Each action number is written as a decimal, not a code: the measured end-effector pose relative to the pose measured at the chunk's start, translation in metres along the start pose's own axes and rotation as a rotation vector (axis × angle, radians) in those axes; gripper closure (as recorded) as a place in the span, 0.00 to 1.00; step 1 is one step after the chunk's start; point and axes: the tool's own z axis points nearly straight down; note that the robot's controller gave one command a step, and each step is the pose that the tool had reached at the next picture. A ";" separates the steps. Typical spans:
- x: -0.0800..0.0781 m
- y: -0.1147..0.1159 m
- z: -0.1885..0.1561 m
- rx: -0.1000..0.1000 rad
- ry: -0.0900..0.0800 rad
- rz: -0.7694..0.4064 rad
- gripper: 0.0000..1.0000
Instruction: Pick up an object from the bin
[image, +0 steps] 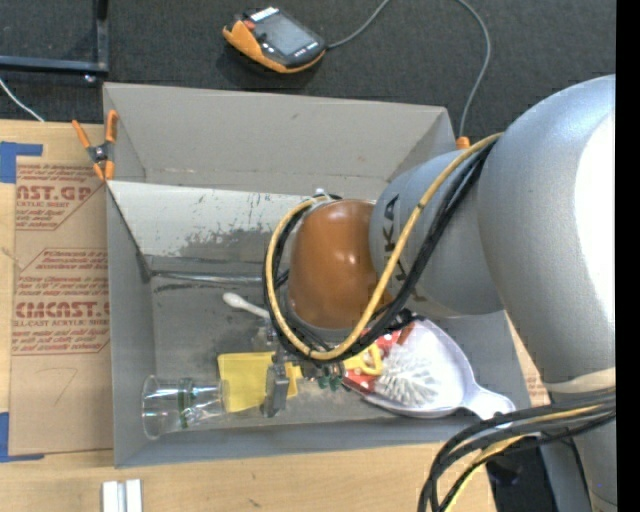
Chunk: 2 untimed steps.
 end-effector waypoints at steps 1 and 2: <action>0.001 0.000 -0.006 0.001 0.004 0.000 1.00; 0.001 0.000 -0.017 0.000 0.003 0.000 1.00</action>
Offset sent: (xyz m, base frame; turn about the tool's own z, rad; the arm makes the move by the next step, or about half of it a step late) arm 0.0001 0.0002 0.0282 0.0000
